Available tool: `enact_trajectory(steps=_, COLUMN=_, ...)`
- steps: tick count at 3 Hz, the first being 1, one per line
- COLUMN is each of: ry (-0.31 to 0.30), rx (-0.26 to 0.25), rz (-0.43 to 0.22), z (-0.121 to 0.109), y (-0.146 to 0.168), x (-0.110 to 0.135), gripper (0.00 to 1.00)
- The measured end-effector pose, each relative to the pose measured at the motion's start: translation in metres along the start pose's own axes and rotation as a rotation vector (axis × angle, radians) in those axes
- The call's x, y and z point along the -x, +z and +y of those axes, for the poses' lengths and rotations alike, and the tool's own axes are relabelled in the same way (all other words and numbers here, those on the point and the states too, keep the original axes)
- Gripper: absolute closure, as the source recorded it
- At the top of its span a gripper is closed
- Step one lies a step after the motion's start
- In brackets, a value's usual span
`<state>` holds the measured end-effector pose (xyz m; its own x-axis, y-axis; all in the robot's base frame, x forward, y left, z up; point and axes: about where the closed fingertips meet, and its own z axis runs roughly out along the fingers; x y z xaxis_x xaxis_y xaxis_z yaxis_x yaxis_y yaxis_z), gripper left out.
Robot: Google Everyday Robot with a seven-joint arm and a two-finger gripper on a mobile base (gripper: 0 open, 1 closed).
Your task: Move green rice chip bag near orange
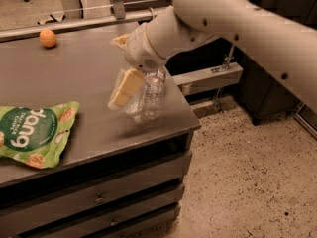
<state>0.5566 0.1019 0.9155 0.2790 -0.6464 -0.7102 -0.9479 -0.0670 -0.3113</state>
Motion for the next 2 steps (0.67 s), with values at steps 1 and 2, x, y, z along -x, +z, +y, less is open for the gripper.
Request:
enact_trajectory(steps=1, ry=0.005, rx=0.046, rz=-0.100, z=-0.006, y=0.050, x=0.012, gripper=0.00)
enact_trajectory(steps=2, ry=0.038, rx=0.108, rz=-0.214, z=-0.006, y=0.082, x=0.038, gripper=0.00)
